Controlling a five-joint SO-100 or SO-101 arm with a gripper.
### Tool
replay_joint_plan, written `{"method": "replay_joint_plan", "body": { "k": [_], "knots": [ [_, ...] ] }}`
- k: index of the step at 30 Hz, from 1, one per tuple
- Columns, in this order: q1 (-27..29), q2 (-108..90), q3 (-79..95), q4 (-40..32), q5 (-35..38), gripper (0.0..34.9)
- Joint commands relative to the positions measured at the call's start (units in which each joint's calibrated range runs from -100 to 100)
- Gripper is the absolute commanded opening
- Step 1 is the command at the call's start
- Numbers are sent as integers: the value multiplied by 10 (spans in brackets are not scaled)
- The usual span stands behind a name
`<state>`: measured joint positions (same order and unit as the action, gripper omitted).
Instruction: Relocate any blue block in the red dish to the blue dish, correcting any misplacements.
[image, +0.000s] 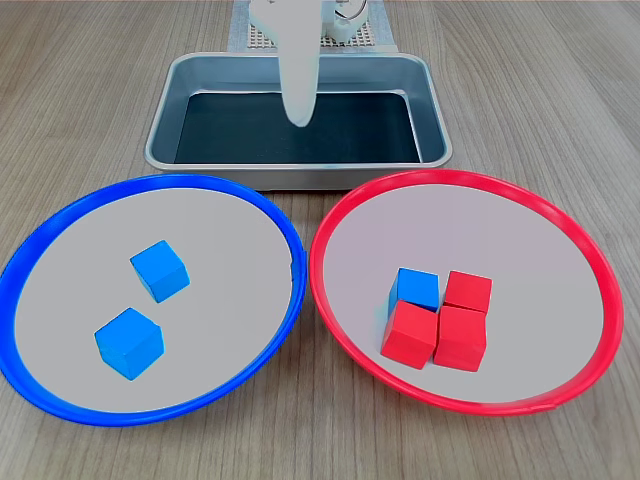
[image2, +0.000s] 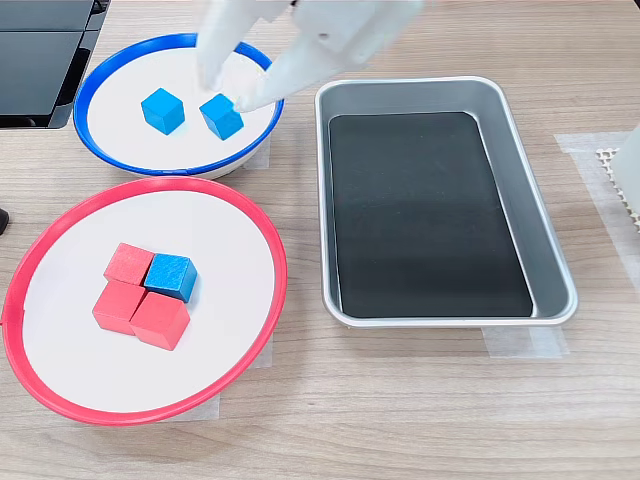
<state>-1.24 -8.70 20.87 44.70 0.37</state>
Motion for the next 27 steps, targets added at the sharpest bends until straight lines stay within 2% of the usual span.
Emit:
{"method": "replay_joint_plan", "body": {
  "k": [1,11,18,27],
  "knots": [
    [-31,51,-104,20,-15,53],
    [-77,145,-184,64,-53,55],
    [-78,203,-196,69,-65,60],
    [-72,293,-297,81,-66,59]
  ]
}}
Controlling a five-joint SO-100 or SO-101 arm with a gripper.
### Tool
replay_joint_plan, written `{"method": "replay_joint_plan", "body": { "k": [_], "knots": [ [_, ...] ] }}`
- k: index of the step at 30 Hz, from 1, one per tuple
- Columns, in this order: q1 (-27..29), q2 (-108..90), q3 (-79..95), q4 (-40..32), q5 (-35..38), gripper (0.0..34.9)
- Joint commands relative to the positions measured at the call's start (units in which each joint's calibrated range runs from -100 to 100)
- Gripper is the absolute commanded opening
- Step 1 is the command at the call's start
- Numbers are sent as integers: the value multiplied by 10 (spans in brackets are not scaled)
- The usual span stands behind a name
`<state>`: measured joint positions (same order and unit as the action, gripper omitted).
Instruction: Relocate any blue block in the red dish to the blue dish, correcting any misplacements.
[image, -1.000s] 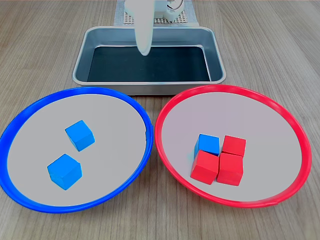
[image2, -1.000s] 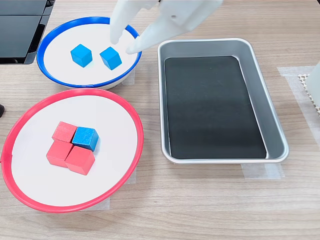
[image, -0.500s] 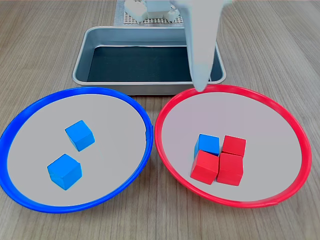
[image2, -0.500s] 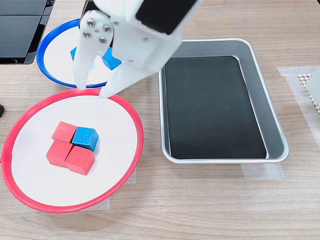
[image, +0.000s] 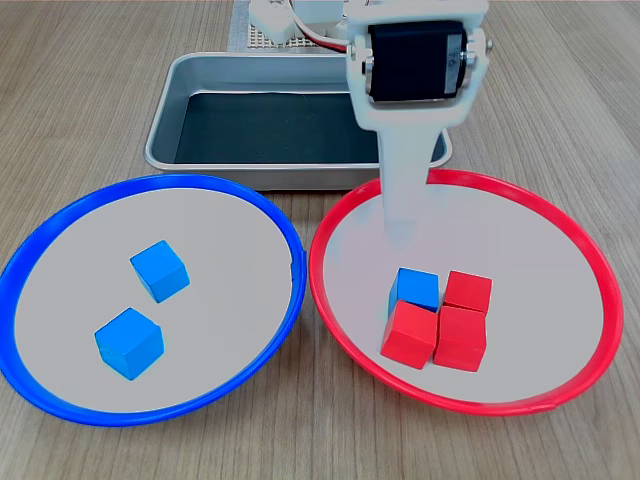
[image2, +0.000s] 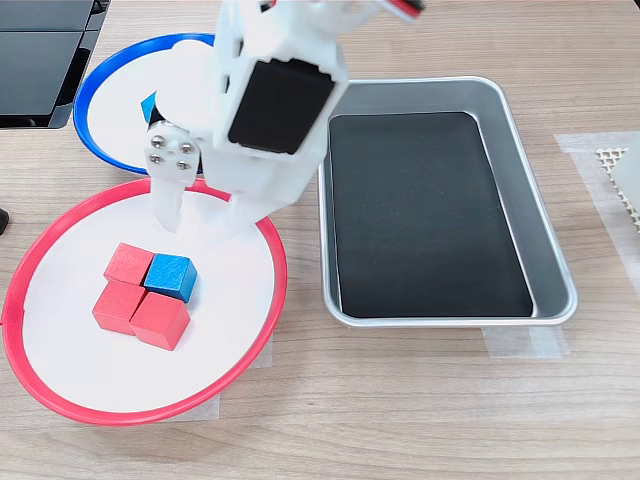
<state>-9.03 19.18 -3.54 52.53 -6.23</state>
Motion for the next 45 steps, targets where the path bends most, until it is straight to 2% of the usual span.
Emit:
{"method": "replay_joint_plan", "body": {
  "k": [1,13,28,36,45],
  "knots": [
    [6,19,-59,3,0,60],
    [7,63,-91,5,3,84],
    [-16,122,-156,17,5,90],
    [-33,122,-156,40,0,96],
    [-43,122,-154,33,-4,107]
  ]
}}
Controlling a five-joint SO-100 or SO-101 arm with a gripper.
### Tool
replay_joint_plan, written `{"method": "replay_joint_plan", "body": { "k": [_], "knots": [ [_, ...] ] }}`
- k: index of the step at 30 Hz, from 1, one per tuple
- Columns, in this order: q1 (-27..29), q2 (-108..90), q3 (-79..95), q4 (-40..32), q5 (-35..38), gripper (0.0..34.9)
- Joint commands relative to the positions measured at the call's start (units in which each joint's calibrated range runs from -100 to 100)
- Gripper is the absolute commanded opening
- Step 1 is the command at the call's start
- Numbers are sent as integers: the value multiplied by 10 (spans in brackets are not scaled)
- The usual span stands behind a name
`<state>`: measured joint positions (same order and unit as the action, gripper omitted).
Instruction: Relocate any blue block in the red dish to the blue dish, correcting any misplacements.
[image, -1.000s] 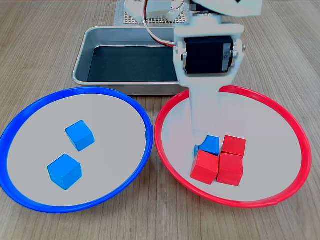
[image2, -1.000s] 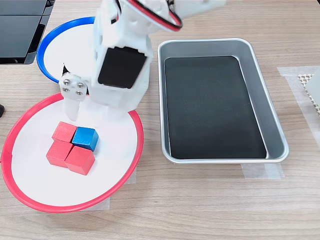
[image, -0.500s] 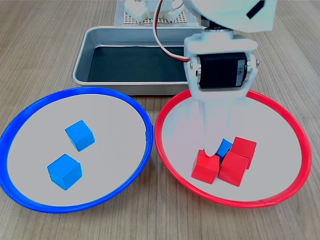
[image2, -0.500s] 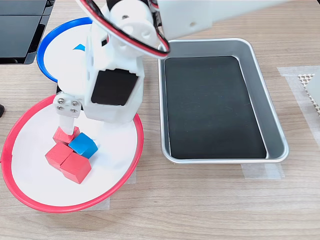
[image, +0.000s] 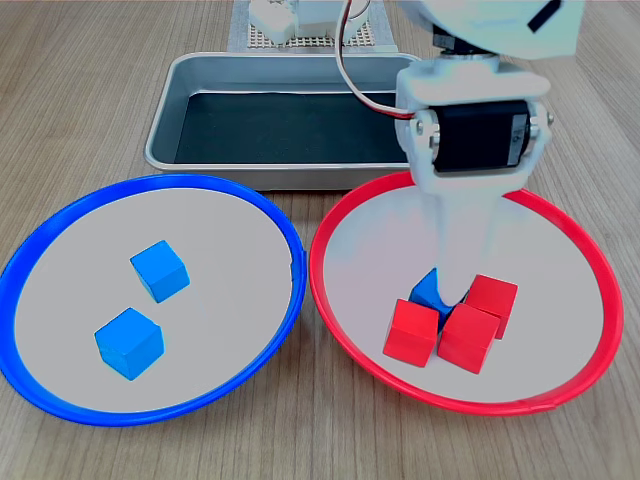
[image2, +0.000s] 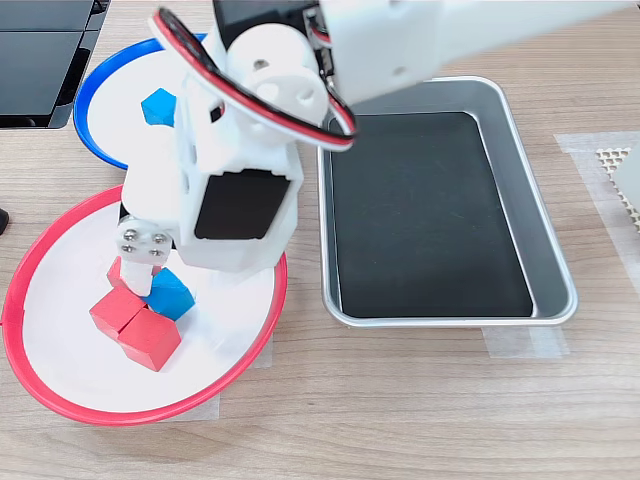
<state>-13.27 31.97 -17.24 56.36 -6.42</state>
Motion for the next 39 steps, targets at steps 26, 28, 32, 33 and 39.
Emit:
{"method": "replay_joint_plan", "body": {
  "k": [26,28,32,33,39],
  "knots": [
    [-12,-10,-4,-13,-17,130],
    [-15,-9,-2,-13,-16,133],
    [-18,0,-2,-20,-11,144],
    [-19,2,-4,-23,-8,144],
    [-19,6,5,-5,-1,133]
  ]
}}
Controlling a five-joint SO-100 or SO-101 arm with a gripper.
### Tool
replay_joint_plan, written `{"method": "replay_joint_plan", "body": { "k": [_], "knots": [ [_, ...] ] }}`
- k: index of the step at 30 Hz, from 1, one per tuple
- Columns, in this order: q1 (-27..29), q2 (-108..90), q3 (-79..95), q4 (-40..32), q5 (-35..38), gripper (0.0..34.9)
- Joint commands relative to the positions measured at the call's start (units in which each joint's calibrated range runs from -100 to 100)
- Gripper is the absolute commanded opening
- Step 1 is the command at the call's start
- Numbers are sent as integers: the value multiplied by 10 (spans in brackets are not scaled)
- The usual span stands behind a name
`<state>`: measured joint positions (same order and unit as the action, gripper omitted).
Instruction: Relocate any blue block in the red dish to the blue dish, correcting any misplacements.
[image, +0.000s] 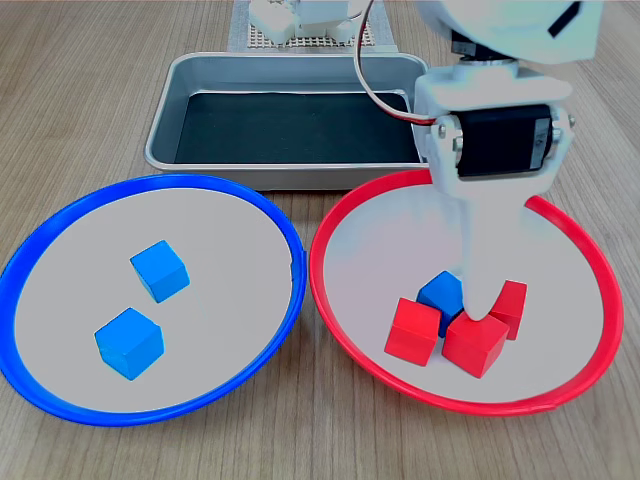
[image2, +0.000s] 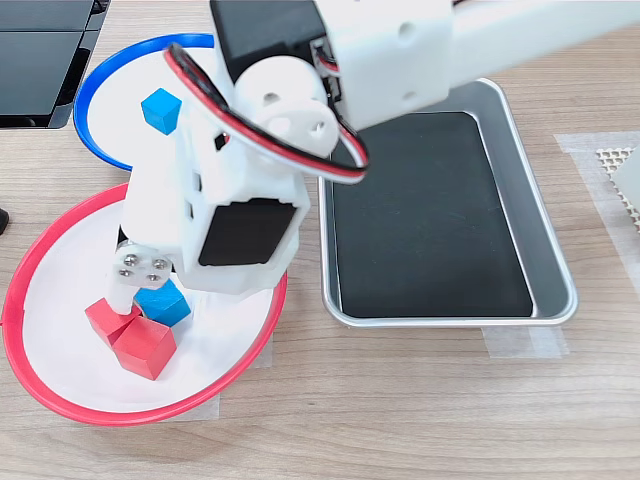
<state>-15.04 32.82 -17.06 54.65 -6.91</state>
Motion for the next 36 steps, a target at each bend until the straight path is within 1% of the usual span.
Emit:
{"method": "replay_joint_plan", "body": {
  "k": [1,6,13,15,16,20,28,31,36],
  "knots": [
    [-2,-5,7,20,3,130],
    [-2,-24,48,31,2,113],
    [4,-43,75,34,-3,112],
    [5,-43,68,33,-4,116],
    [8,-43,59,30,-5,133],
    [16,-43,39,25,-8,165],
    [46,-60,34,7,-33,136],
    [49,-62,22,-3,-54,134],
    [46,-63,16,-15,-85,142]
  ]
}}
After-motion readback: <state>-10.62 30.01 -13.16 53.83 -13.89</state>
